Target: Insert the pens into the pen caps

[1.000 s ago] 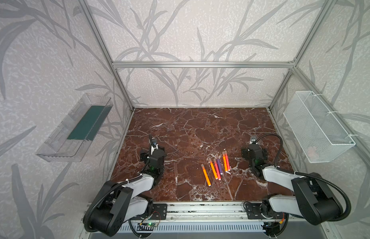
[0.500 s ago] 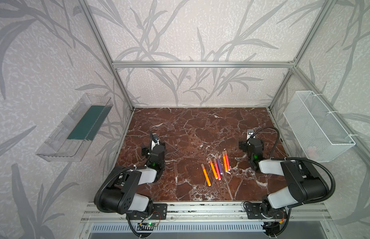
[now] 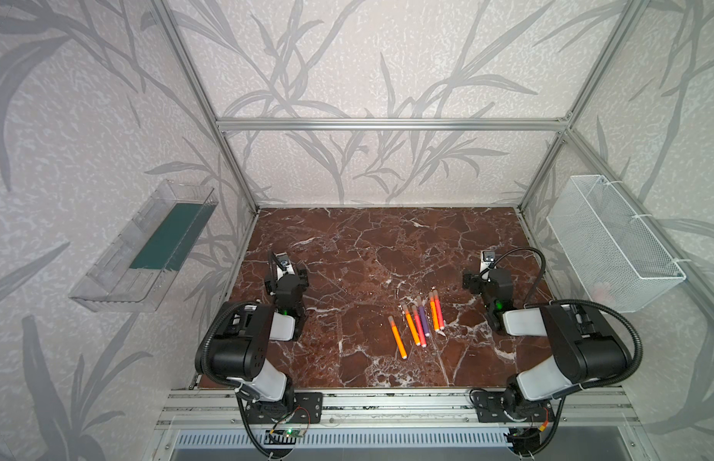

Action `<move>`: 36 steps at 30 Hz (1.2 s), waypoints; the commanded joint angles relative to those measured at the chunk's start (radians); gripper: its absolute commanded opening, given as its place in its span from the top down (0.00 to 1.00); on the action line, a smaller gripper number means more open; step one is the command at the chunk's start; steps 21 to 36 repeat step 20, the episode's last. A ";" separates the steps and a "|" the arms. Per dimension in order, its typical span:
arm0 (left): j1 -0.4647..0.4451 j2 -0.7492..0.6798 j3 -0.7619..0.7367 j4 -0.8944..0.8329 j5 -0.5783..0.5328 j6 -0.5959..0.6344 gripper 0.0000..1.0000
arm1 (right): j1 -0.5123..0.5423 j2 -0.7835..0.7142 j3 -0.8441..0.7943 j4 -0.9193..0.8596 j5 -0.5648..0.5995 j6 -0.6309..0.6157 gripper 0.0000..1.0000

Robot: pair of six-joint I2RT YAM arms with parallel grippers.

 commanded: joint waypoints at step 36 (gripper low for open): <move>0.035 0.001 0.014 -0.030 0.108 -0.044 0.01 | 0.002 -0.027 0.019 -0.048 -0.030 -0.003 0.01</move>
